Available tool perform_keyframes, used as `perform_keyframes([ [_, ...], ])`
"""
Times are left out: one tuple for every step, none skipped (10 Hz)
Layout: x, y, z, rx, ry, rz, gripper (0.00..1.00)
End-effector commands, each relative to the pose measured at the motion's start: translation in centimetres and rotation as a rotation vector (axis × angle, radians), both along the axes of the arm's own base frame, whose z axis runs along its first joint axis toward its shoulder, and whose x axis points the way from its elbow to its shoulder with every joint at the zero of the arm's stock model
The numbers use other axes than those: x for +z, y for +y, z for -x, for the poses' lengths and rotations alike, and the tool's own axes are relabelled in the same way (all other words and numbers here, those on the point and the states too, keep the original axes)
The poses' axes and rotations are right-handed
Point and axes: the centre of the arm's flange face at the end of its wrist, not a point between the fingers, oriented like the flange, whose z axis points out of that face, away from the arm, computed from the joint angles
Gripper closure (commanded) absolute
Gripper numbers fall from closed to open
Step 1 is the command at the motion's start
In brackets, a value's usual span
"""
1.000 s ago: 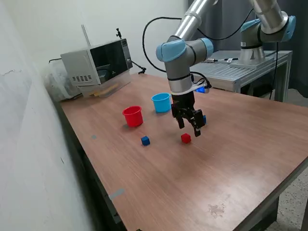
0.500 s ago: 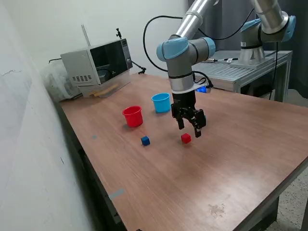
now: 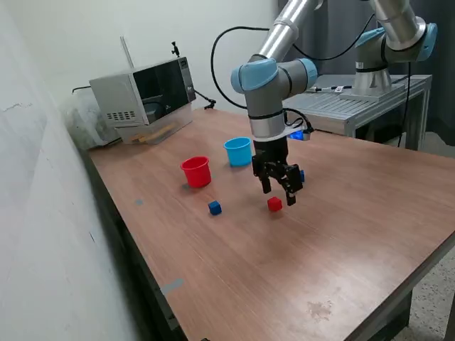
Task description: Place red objects in the red bin, and blue objects in the blue bin.
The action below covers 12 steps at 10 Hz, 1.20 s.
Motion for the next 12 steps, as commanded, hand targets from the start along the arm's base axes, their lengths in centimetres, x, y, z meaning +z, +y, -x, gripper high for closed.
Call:
perform_keyframes([
  [-0.3, 0.2, 0.1, -0.003, -0.001, -0.003, 0.00],
  [-0.5, 0.6, 0.4, -0.008, 0.002, -0.006, 1.00],
  [-1.4, 1.5, 0.7, -0.018, -0.007, -0.008, 1.00],
  [-1.5, 2.0, 0.8, -0.015, -0.006, -0.010, 1.00],
  [-1.6, 2.3, 1.0, -0.008, -0.006, -0.012, 1.00],
  [-1.6, 2.5, 1.0, -0.004, -0.005, -0.020, 1.00],
  [-1.5, 2.7, 1.1, -0.001, 0.005, -0.024, 1.00],
  [-0.2, 2.8, 1.2, 0.010, 0.026, -0.044, 1.00],
  [2.0, 2.8, 1.3, 0.011, 0.054, -0.048, 1.00],
  [4.0, 3.1, 1.3, 0.010, 0.075, -0.062, 1.00],
  [6.9, 4.1, 1.4, 0.009, 0.101, -0.081, 1.00],
  [9.3, 6.2, 1.4, -0.015, 0.101, -0.085, 1.00],
])
